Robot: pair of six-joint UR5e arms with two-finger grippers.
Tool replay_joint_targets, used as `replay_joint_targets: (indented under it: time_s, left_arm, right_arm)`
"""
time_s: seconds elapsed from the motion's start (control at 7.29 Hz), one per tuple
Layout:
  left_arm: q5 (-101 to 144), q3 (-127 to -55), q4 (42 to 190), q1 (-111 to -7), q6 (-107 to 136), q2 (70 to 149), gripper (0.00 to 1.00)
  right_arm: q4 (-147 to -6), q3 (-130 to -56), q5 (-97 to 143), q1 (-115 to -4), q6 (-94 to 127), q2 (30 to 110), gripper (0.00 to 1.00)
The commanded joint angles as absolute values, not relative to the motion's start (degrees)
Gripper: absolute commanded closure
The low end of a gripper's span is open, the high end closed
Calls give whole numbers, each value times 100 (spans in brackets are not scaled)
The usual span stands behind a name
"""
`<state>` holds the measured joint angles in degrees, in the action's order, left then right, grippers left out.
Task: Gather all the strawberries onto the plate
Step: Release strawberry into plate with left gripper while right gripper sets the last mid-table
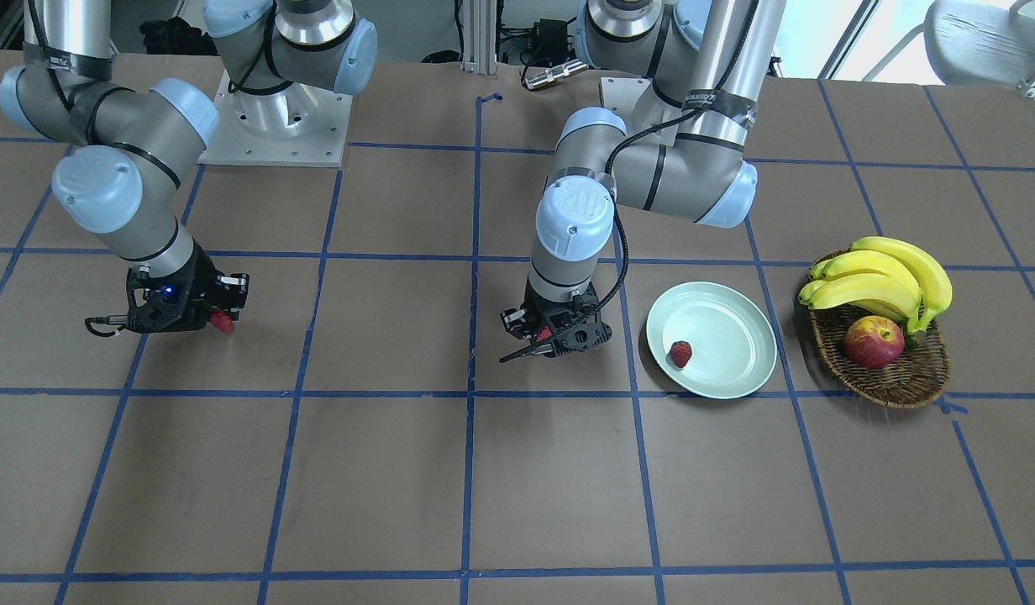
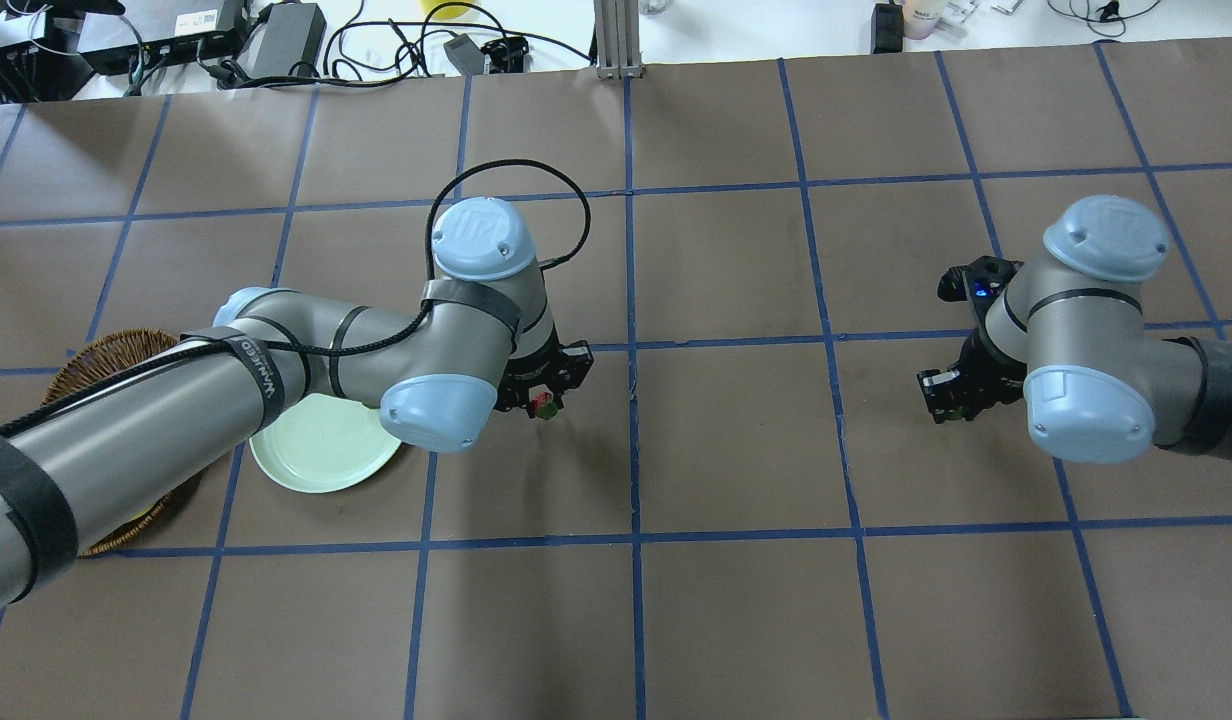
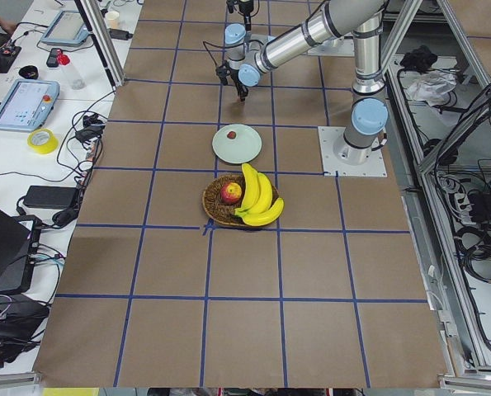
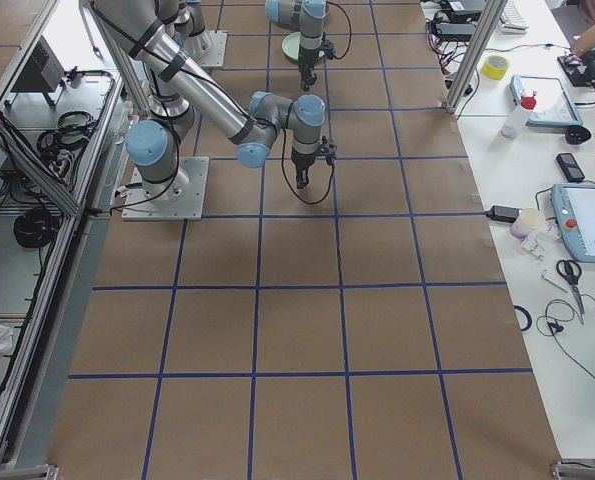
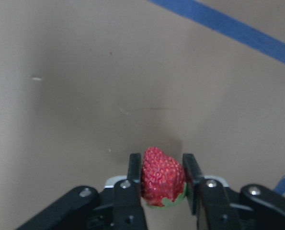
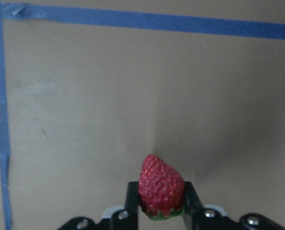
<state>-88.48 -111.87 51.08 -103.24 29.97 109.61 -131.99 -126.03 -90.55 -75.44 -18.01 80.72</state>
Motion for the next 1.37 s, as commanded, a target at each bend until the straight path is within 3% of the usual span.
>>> replay_joint_targets:
  time_s: [0.0,0.55,0.96,1.1,1.23]
  left_arm:
    - [-8851,-11171,5403,-9304,1126,10505,100]
    - [-8868,-11241,5616,-7510,-2182,10204,100]
    - [-8859,-11601,5537,-7286,-2681,10318,100]
    - [-9033,-11593,5528,-7286,-2672,10344,53]
    - [-9035,-11584,5537,-7286,-2672,10353,28]
  right_arm:
    - [-13113,-12359,-8974,-8765,95,8051,96]
    - [-13218,-11474,-8017,-11015,3534,7264,96]
    - [-13210,-10154,-7954,-12039,4911,6216,95]
    - [-13219,-10117,-7972,-12076,4957,6109,89]
    - [-13219,-10125,-8015,-12076,4957,6074,47]
